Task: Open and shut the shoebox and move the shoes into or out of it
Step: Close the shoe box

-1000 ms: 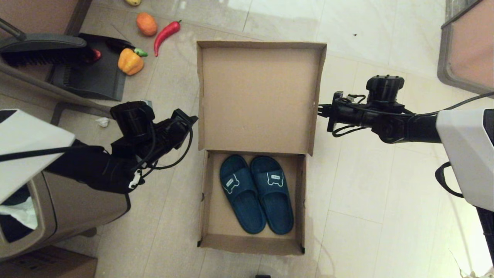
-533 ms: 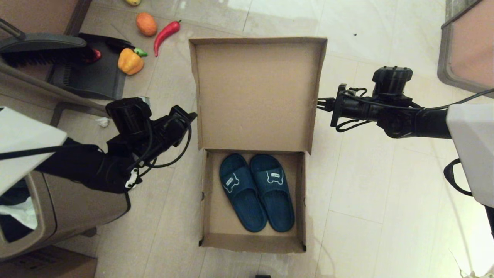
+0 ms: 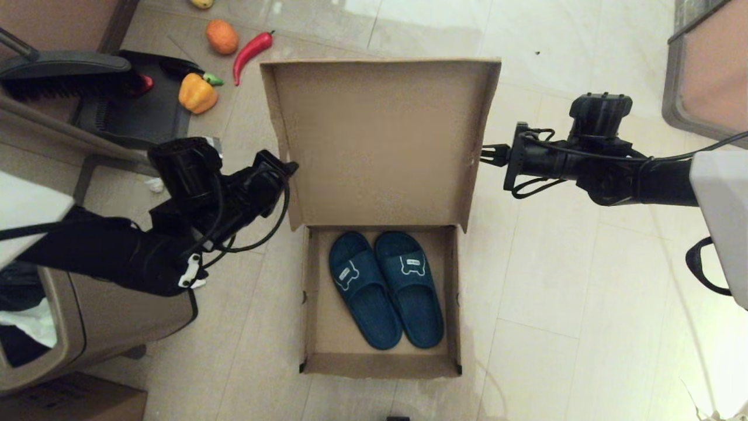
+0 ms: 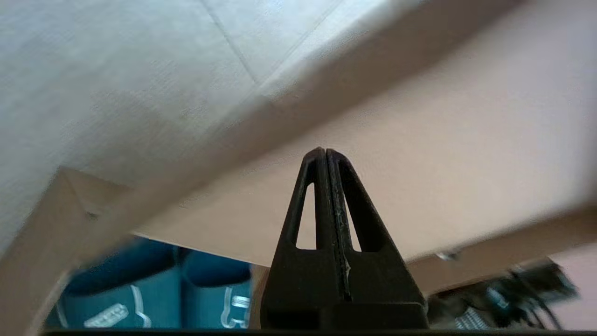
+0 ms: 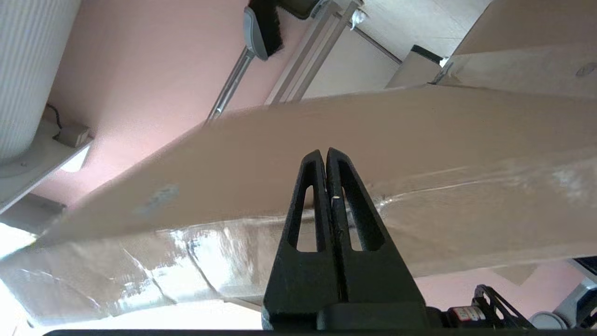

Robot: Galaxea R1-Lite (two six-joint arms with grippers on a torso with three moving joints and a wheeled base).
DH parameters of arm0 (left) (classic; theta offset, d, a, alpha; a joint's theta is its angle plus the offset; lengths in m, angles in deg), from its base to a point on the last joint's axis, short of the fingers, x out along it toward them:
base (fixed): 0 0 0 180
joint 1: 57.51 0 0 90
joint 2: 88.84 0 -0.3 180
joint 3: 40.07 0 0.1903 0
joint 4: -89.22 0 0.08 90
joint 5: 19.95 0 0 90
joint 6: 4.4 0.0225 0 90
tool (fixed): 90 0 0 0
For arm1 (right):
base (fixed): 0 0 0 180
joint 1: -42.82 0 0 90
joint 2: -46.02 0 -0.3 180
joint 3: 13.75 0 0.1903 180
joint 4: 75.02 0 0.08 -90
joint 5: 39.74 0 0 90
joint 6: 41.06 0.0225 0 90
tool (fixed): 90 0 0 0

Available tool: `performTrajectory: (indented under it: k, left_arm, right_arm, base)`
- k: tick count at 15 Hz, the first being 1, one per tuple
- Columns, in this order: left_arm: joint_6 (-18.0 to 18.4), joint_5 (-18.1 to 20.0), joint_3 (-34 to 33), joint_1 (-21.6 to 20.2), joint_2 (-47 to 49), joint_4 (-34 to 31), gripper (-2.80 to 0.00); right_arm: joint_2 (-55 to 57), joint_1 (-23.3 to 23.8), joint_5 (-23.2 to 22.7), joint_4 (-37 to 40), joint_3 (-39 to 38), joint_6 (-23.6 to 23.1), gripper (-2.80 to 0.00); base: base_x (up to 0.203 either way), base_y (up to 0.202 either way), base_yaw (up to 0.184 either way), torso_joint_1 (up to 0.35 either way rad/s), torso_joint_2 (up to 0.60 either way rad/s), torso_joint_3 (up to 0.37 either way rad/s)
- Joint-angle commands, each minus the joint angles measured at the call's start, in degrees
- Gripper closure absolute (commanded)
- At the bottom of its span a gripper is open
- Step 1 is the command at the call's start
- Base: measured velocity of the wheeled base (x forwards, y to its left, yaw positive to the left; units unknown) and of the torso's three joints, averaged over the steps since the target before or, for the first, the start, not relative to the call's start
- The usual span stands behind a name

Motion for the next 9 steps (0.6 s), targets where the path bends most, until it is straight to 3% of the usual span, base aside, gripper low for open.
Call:
performTrajectory:
  k: [1, 5, 9]
  left_arm:
    - [-0.3, -0.1, -1.2, 0.3, -3.7, 0.0, 0.00]
    - [-0.2, -0.6, -2.3, 1.5, -12.8, -5.3, 0.00]
    - [-0.3, -0.5, -3.1, 2.0, -25.7, -16.1, 0.00]
  right_arm:
    - [-0.6, 0.0, -0.5, -0.1, -0.2, 0.5, 0.00]
    - [-1.1, 0.0, -2.3, -0.1, 0.0, 0.5, 0.00]
    - [-1.3, -0.4, -4.6, -0.1, -0.2, 0.6, 0.00]
  base:
    - [0.000, 0.000, 0.000, 0.000, 0.00, 0.000]
    - [0.000, 0.000, 0.000, 0.000, 0.00, 0.000]
    - [0.000, 0.000, 0.000, 0.000, 0.00, 0.000]
